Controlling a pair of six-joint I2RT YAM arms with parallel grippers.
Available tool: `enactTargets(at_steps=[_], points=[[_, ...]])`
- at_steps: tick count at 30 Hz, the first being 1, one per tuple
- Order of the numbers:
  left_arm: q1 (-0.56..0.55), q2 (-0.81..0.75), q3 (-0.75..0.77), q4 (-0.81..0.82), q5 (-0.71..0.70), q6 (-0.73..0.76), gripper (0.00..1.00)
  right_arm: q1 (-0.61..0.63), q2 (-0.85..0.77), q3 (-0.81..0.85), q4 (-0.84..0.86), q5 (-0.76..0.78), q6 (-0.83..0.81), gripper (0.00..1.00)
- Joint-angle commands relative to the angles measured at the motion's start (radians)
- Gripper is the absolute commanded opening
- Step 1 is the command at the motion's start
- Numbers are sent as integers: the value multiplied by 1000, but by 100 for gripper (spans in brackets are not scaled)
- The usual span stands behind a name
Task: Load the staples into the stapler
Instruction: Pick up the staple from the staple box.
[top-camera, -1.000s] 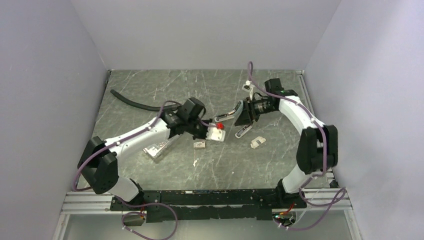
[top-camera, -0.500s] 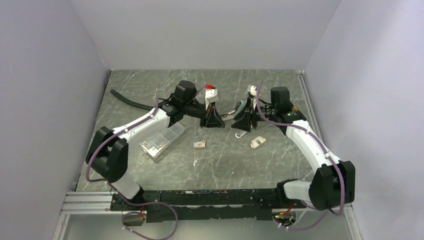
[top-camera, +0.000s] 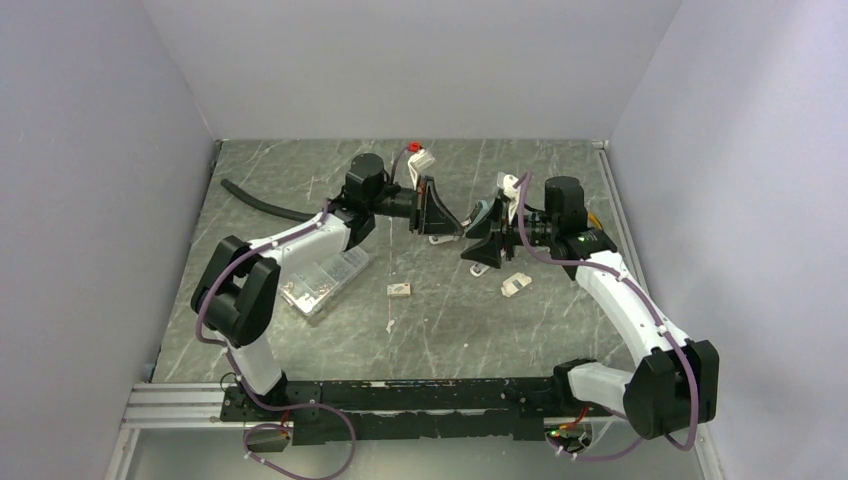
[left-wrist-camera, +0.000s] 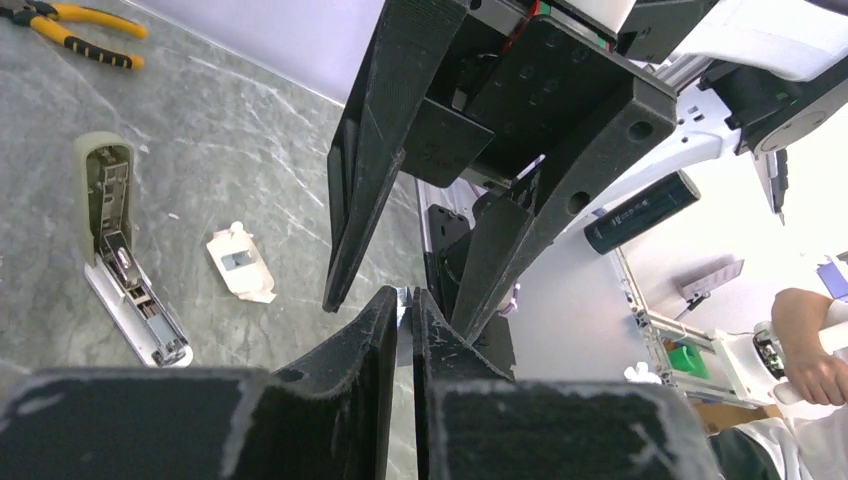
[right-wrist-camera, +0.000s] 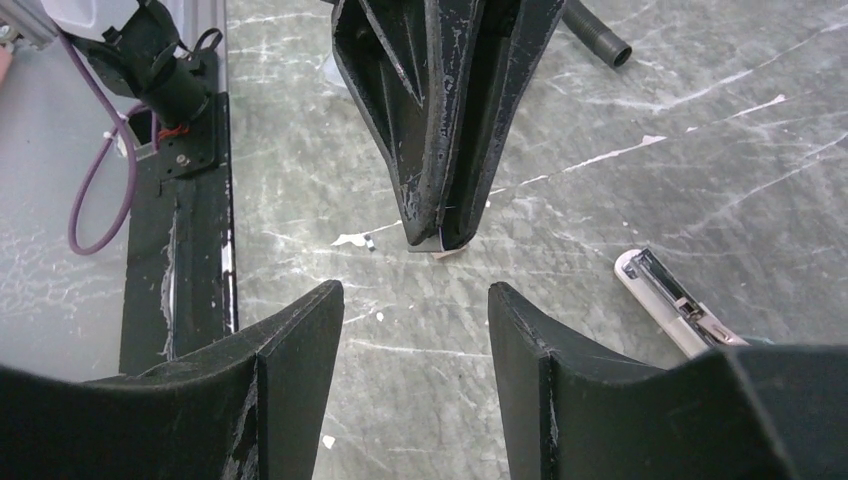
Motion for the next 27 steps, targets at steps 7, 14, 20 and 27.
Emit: enactTargets(at_steps=[7,14,20,27], points=[[-1,36,-8,317,3,-279,16,4,8,-10,186,-99,147,56],[-1,42,-21,348,8,-285,16,-12,33,-28,319,-148,285,50],[-1,43,-11,346,17,-271,17,-20,41,-41,380,-145,358,43],[0,40,-21,342,16,-259,17,-36,45,-55,442,-159,420,33]])
